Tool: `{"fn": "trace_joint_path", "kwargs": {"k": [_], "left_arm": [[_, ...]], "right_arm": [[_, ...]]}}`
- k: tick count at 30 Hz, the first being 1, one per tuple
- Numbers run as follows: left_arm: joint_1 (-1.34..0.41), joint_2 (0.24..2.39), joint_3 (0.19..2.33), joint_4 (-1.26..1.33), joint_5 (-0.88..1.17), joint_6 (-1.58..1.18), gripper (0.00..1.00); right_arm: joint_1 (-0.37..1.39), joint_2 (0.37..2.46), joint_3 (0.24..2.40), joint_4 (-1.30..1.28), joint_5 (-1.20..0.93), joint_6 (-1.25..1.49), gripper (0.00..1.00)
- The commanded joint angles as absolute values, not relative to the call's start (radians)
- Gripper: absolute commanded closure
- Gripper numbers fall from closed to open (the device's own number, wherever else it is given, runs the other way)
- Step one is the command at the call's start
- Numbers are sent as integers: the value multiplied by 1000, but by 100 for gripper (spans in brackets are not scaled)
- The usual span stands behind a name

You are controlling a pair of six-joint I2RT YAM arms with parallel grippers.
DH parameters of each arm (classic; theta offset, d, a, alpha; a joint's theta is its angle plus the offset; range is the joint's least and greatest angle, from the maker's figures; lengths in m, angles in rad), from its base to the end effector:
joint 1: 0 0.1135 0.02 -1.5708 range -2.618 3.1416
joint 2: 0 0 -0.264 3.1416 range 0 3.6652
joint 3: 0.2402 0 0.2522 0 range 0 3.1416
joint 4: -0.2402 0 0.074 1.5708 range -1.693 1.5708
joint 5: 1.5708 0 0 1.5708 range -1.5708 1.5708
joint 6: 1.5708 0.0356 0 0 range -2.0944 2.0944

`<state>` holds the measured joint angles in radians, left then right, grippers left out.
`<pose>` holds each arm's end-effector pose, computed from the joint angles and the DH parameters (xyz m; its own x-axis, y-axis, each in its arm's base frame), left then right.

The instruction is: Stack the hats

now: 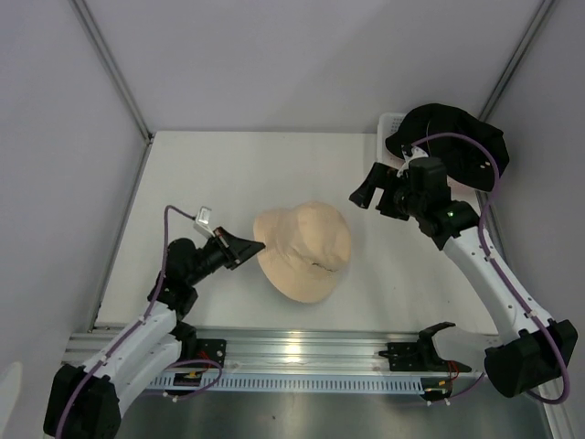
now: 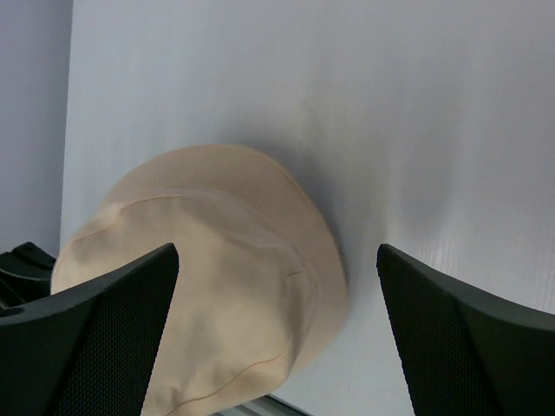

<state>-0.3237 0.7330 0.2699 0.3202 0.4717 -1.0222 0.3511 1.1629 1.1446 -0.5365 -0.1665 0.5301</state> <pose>0.1602 -0.0708 0.2193 -0.6760 -0.5749 -0.4610 0.2549 0.4045 -0.8783 0.2365 0.0929 0.3539 -0.6651 0.2874 -0.6892 -0.1566 0.8487 0.5051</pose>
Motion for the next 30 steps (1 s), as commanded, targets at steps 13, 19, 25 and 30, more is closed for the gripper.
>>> {"fn": "trace_joint_path", "kwargs": {"k": [13,19,25,30], "left_arm": [[-314,1091,92,844,465,-999,99],[-318,1140,54,865,442,-1022,99],[-318,1051,83,720,456,-977,92],[-318,872,188,407,402,-881,59]], "right_arm": [[293,1206,1081,-476,-117,517,1],[203,1204,1098,-480,-91,496,0],[141,1236,1247,-479,177,421,1],[71,1347,1420,-416,394,341,1]]}}
